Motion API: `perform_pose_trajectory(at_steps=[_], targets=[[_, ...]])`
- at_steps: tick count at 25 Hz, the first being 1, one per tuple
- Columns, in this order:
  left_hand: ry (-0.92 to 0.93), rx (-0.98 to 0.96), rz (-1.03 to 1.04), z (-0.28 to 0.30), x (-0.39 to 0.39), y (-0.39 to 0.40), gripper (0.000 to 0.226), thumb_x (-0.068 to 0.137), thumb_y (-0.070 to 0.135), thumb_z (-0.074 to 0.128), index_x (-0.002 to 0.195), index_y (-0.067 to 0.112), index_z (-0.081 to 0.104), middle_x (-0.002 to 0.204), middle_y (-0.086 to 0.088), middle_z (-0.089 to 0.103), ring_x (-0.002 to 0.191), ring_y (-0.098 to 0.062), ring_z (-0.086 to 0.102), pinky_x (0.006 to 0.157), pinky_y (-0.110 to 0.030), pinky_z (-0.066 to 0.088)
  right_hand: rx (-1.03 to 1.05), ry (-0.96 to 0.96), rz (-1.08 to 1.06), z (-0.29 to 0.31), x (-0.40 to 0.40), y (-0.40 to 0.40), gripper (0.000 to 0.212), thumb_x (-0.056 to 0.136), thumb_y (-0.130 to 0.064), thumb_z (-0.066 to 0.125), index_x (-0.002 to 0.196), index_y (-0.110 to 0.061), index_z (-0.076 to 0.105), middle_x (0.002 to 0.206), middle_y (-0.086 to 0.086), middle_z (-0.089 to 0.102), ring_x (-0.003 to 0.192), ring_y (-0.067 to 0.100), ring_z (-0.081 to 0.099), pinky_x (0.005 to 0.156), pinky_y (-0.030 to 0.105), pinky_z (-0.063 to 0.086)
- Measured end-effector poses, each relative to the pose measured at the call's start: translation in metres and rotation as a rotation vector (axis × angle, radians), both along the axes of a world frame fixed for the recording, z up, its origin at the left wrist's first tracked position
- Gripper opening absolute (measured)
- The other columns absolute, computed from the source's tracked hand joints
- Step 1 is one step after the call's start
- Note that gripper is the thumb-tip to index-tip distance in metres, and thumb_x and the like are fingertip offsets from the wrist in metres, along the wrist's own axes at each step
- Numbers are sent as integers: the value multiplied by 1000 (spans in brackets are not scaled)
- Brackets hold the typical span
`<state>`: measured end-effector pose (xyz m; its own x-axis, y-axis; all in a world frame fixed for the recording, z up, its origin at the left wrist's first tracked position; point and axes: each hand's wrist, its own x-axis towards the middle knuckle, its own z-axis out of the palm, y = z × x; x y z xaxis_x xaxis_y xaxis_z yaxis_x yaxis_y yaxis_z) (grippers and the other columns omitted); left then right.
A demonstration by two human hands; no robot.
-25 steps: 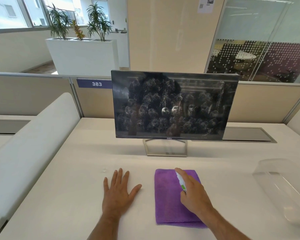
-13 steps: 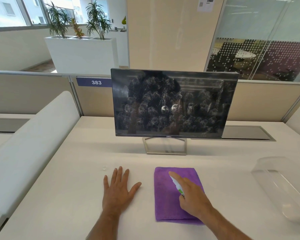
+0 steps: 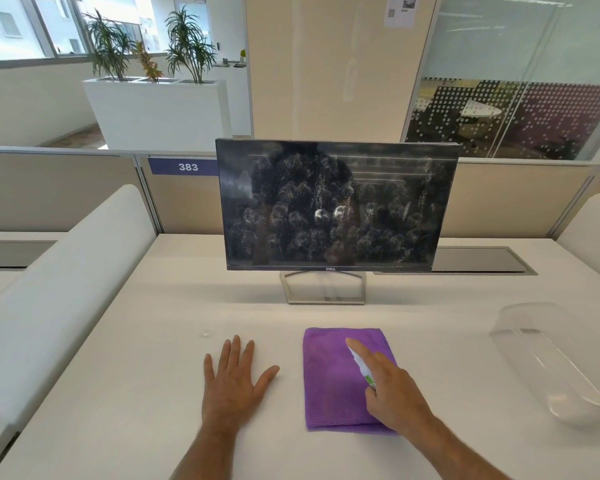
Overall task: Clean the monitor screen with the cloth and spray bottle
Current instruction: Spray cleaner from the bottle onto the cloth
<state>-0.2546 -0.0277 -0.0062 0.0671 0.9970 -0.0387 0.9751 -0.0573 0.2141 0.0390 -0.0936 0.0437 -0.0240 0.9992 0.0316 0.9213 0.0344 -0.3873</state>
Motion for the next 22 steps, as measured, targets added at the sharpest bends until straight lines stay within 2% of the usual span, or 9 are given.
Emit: perform_pose_trajectory(at_steps=[5, 9, 13, 16, 22], targets=[[17, 8, 0, 0, 0, -8, 104, 73, 86, -7, 158, 29, 11, 168, 1, 2, 154, -17, -5, 123, -50, -4, -4, 1, -37, 1, 12, -10, 91, 80, -6, 49, 151, -54, 16, 116, -6, 58, 83, 20, 64, 69, 27, 54], [35, 1, 0, 0, 0, -12, 103, 74, 86, -8, 158, 29, 9, 168, 1, 0, 154, -17, -6, 123, -50, -5, 9, -20, -92, 5, 17, -15, 99, 85, -8, 52, 150, -57, -4, 101, -9, 47, 78, 18, 60, 62, 24, 50], [41, -10, 1, -1, 0, -17, 101, 75, 85, -6, 158, 30, 8, 168, 1, -1, 153, -16, -8, 123, -50, -6, -25, -14, -128, 7, 24, -18, 92, 84, -5, 52, 154, -50, 11, 102, -5, 52, 79, 17, 60, 63, 23, 50], [38, -4, -7, -1, -1, -21, 100, 76, 85, -3, 158, 30, 8, 168, 1, 0, 154, -16, -7, 123, -51, -6, -44, -38, -157, 6, 29, -21, 88, 82, -4, 48, 154, -46, 20, 107, -2, 57, 85, 21, 63, 72, 31, 55], [37, -3, -23, -2, -2, -27, 103, 73, 86, -7, 158, 30, 7, 168, 1, -1, 153, -16, -8, 122, -51, -7, -37, 2, -265, 8, 32, -24, 102, 86, -7, 51, 147, -60, -11, 95, -6, 50, 74, 19, 61, 67, 33, 57]])
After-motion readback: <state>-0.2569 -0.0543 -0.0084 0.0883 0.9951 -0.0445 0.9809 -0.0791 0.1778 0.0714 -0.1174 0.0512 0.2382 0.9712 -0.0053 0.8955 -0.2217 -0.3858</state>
